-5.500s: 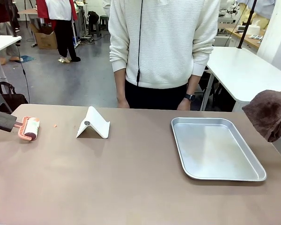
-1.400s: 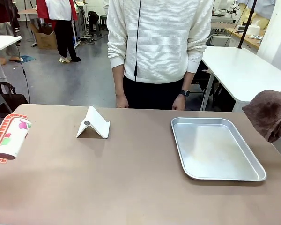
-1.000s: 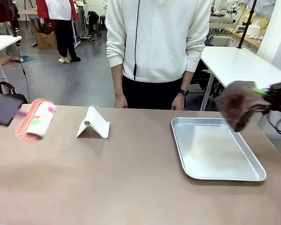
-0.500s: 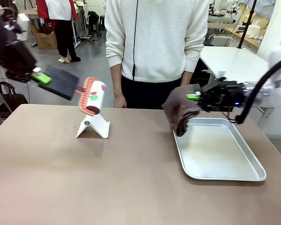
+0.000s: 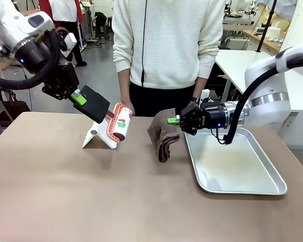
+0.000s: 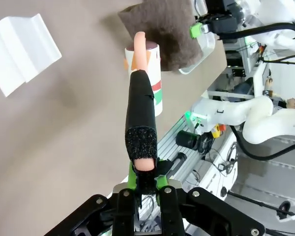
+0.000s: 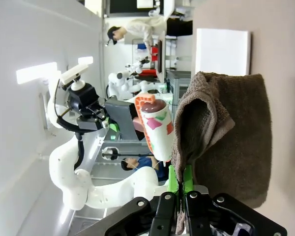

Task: Clean the surface of the table.
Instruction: Return the Lint Roller and towel to their original positions.

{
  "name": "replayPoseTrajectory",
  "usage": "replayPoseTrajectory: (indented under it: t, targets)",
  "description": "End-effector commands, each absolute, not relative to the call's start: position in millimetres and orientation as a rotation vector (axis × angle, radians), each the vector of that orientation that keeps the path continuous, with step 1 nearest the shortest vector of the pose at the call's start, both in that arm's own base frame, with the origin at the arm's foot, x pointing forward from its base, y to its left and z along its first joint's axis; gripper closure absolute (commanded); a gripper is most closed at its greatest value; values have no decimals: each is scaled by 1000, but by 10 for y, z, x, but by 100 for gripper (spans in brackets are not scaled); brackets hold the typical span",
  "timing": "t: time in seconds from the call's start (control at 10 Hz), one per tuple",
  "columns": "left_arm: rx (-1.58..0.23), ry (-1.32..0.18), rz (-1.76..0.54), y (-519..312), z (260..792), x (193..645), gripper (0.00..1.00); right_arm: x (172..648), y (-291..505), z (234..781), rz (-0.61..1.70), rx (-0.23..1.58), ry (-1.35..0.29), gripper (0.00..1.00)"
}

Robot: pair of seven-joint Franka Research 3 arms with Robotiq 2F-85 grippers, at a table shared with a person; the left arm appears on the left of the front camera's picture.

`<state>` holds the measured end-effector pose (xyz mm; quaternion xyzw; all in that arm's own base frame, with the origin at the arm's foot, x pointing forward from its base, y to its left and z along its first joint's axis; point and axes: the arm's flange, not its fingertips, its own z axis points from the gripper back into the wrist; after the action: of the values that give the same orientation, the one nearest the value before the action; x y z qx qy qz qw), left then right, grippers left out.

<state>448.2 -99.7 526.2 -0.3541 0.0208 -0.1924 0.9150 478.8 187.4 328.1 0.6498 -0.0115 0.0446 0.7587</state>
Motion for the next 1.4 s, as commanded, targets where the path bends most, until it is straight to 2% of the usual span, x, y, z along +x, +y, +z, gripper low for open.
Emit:
replayPoseTrajectory:
  t: [0.0,0.4,0.6,0.7,0.9,1.3]
  targets:
    - [-737,7,-406,-978,5401,4412,84,4702,1879,3249,105,1440,-6,97]
    - [-728,27,-401,-989,5324,4463,84,4742,1867,3217,89,1414,-9,97]
    - [-683,6,-255,-1168,5257,4616,84,4824,2105,3187,-88,1323,-201,97]
    - [-675,0,-179,-1185,5226,4681,84,4866,2169,3148,-127,1310,-212,97]
    - [-642,25,-66,-1165,5116,4862,84,4889,2255,3079,-150,1308,-169,97]
    - [-639,127,-103,-1017,4918,5191,84,4903,2287,2980,-165,1319,-42,97]
